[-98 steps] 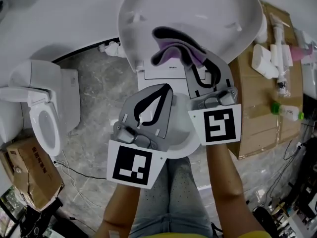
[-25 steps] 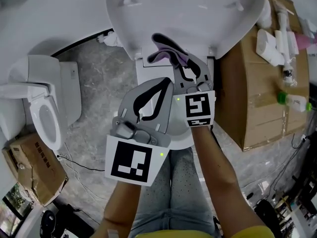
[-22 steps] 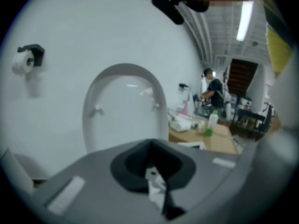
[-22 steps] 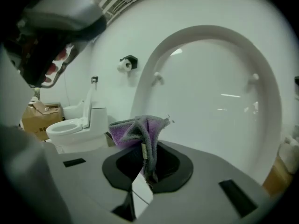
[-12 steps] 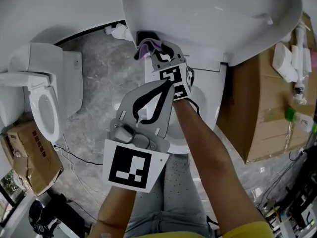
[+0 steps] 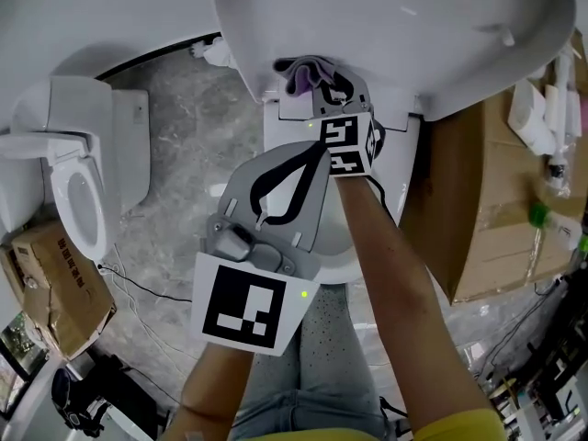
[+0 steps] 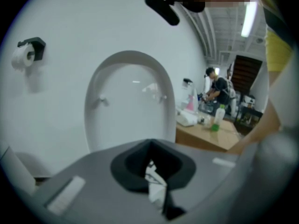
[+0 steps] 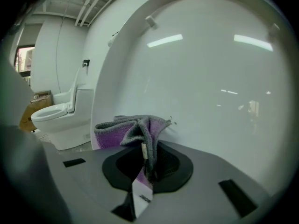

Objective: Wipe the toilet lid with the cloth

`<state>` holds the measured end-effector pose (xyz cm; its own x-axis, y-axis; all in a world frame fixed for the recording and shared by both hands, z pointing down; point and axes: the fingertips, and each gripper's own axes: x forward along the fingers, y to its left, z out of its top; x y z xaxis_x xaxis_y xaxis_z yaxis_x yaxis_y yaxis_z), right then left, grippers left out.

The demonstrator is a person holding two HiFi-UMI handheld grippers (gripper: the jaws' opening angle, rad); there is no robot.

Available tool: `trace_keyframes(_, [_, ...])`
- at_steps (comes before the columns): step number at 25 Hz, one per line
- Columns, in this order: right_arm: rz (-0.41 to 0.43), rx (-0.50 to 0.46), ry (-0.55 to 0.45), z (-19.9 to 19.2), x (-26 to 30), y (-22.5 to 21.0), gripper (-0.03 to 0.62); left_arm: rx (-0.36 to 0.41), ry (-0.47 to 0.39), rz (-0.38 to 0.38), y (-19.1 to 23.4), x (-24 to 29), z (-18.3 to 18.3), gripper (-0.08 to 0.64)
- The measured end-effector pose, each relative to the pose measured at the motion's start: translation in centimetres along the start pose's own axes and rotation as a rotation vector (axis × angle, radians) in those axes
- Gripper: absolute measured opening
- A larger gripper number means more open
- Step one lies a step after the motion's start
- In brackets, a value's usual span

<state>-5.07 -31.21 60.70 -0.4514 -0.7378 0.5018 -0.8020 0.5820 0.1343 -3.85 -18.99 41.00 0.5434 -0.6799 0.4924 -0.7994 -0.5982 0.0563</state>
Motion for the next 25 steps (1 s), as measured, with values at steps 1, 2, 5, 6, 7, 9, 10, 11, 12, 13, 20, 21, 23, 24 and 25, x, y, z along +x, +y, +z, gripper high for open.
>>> trace_keyframes(1, [-0.015,-0.006,0.016,-0.7,-0.5,-1.0,0.048,-0.001,-0.001,-0.006,-0.2,0.3,0.1,-0.005])
trace_keyframes(2, [-0.032,-0.009,0.029,-1.3,-1.0,-2.0,0.048,-0.001,-0.003,-0.012,-0.5,0.7,0.2,-0.005])
trace_keyframes(5, [-0.091,0.021,0.033,-2.2,-2.8,-5.2,0.048,-0.005,-0.013,-0.026,-1.2,1.7,0.5,-0.005])
trace_keyframes(6, [-0.114,0.035,0.033,-2.7,-3.3,-6.4,0.048,-0.007,-0.013,-0.028,-1.4,2.1,0.4,-0.005])
trace_keyframes(7, [-0.137,0.047,0.037,-3.2,-3.8,-7.5,0.048,-0.007,-0.012,-0.029,-1.5,2.5,0.2,-0.005])
trace_keyframes(9, [-0.179,0.068,0.053,-4.4,-4.9,-9.5,0.048,-0.011,-0.012,-0.032,-1.8,3.1,-0.1,-0.005])
trace_keyframes(10, [-0.197,0.075,0.062,-4.8,-5.3,-10.4,0.048,-0.015,-0.012,-0.033,-1.9,3.4,-0.2,-0.005])
trace_keyframes(11, [-0.214,0.080,0.069,-5.2,-5.7,-11.2,0.048,-0.016,-0.012,-0.035,-2.0,3.6,-0.3,-0.005])
trace_keyframes(12, [-0.229,0.084,0.076,-5.6,-6.1,-12.0,0.048,-0.013,-0.012,-0.037,-2.1,3.8,-0.4,-0.005])
trace_keyframes(13, [-0.246,0.090,0.083,-6.0,-6.5,-12.8,0.048,-0.007,-0.011,-0.041,-2.3,3.9,-0.4,-0.005])
trace_keyframes(20, [-0.386,0.229,0.124,-8.3,-8.7,-16.8,0.048,0.006,-0.015,-0.066,-3.7,3.7,-0.4,-0.005])
trace_keyframes(21, [-0.399,0.249,0.129,-8.5,-8.9,-17.0,0.048,0.007,-0.017,-0.068,-3.8,3.5,-0.3,-0.005])
trace_keyframes(23, [-0.424,0.302,0.138,-8.8,-9.1,-17.3,0.048,0.007,-0.019,-0.067,-3.9,3.2,-0.3,-0.005])
trace_keyframes(24, [-0.436,0.331,0.143,-9.0,-9.2,-17.4,0.048,0.007,-0.020,-0.066,-3.9,3.0,-0.3,-0.005])
trace_keyframes(25, [-0.447,0.357,0.148,-9.2,-9.4,-17.5,0.048,0.006,-0.021,-0.064,-3.9,2.7,-0.4,-0.005])
